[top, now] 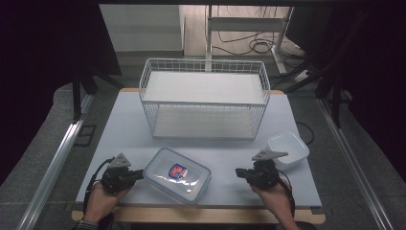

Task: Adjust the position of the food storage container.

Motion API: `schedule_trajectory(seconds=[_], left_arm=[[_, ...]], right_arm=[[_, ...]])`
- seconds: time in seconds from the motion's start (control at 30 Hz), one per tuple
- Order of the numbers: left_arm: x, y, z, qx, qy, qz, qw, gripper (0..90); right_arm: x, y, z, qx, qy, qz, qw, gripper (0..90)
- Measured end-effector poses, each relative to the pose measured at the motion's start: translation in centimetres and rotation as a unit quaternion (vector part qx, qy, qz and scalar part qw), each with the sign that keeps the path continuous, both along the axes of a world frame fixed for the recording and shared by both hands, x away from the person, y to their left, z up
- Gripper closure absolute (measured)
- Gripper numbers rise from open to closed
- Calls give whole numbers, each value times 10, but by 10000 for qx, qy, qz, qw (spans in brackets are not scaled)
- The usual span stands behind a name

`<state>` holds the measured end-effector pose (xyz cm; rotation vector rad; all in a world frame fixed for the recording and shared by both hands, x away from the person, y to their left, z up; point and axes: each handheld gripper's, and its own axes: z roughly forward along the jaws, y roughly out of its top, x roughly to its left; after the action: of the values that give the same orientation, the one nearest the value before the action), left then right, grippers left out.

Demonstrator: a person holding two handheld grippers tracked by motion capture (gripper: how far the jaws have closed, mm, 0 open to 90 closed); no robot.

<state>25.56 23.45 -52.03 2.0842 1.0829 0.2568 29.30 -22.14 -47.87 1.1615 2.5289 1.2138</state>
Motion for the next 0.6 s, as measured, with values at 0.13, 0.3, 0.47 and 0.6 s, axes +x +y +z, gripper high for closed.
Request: schedule_trajectory(seconds=[0.13, 0.3, 0.47, 0.6], left_arm=[[-1, -4, 1, 43, 33, 45, 10000, 891], [-1, -14, 2, 28, 108, -85, 9999, 897], [-2, -25, 4, 137, 112, -93, 9998, 899], [-3, -37, 5, 130, 177, -88, 9997, 900]], right_arm=[[-16, 24, -5, 49, 206, 472, 9987, 892], [-28, 47, -13, 9, 419, 869, 9953, 892], [-30, 53, -12, -45, 381, 895, 9952, 892], [-24, 44, -13, -27, 413, 678, 9968, 892]])
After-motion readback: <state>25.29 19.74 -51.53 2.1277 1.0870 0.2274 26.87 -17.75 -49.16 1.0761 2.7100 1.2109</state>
